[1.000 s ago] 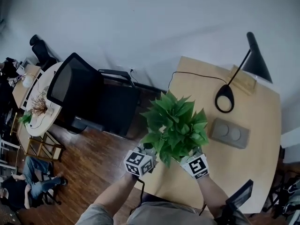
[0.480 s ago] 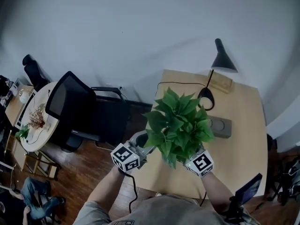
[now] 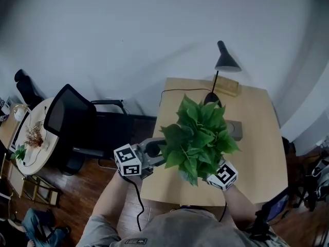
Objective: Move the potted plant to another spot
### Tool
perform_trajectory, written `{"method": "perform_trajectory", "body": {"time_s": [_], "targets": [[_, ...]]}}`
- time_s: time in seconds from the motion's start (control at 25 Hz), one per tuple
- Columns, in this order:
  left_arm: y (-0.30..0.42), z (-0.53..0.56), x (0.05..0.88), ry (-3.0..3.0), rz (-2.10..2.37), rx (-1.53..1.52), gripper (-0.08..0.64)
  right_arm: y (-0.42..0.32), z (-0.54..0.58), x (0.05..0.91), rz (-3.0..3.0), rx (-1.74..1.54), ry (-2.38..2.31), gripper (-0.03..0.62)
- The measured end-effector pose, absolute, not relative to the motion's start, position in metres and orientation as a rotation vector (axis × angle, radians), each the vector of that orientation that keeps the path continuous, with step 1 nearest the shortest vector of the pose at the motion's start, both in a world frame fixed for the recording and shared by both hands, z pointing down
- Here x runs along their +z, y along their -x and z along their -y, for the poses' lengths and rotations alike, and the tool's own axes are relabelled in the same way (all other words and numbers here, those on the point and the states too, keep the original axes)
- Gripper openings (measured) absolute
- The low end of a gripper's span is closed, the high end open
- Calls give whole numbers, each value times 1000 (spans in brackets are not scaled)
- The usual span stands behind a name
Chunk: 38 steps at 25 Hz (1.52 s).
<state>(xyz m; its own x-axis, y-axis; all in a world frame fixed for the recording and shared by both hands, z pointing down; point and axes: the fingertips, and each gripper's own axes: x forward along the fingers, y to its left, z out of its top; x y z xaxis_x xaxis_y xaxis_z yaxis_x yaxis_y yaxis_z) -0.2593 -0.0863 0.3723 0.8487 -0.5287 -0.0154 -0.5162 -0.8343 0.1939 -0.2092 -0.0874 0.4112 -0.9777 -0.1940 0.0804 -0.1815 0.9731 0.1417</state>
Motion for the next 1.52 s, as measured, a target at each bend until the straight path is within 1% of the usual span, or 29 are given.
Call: {"method": "perform_trajectory", "body": {"time_s": [0.04,0.2,0.4,0.52,0.64,0.76,1.32,1.4,1.52], "targets": [[258,82,371,-2854,769,-102,222,208,83,410,3030,-202,-283,476],[246,67,366,-2894,640,-82,222,203,72,406,3033,-191,-274,476],[182,54,355,-2928,490,-56,222,149,64,395,3051,-173,-280,476],[164,55,354,-2939,408,-59,229,135,64,396,3033,-170,-264,476],[163,58,351,-2940,329,-68,262,138,65,398,3026,-153,-235,476],[171,58,346,-2945,274,-79,273,143,67,401,3024,-146,-225,474],[155,67,361,-2943,245,-133,272,130,76,408,2901,-186,-250,474],[135,76,361,-2940,260,-138,272,110,85,407,2897,-184,-233,474],[84,100,361,-2927,292,-136,272,59,110,408,2892,-168,-200,474]]}}
